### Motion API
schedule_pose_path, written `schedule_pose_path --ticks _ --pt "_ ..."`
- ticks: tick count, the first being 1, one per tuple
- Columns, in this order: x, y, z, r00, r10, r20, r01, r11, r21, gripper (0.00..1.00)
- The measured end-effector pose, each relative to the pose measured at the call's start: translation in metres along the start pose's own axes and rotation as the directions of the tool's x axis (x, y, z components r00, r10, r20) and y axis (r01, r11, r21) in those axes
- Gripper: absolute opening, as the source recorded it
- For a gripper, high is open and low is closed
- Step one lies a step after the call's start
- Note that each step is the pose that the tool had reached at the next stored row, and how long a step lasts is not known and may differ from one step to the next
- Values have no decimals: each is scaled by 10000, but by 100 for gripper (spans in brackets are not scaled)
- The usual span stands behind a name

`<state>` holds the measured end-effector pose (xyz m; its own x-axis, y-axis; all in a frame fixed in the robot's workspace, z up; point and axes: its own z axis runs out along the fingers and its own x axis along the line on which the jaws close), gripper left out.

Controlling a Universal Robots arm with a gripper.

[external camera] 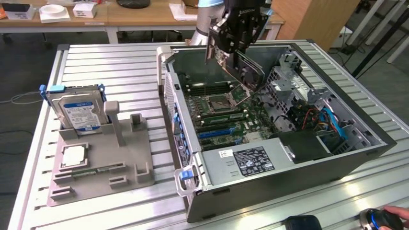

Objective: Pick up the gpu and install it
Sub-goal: 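Insert the gpu into the slot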

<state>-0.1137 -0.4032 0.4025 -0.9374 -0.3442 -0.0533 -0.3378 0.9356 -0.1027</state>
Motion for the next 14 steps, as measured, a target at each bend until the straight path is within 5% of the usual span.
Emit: schedule_pose_path --ticks 7,14 --pt "1 2 22 9910 -1331 140 1332 9911 -63 30" --pt "2 4 38 9715 -2355 254 2359 9717 -99 30"
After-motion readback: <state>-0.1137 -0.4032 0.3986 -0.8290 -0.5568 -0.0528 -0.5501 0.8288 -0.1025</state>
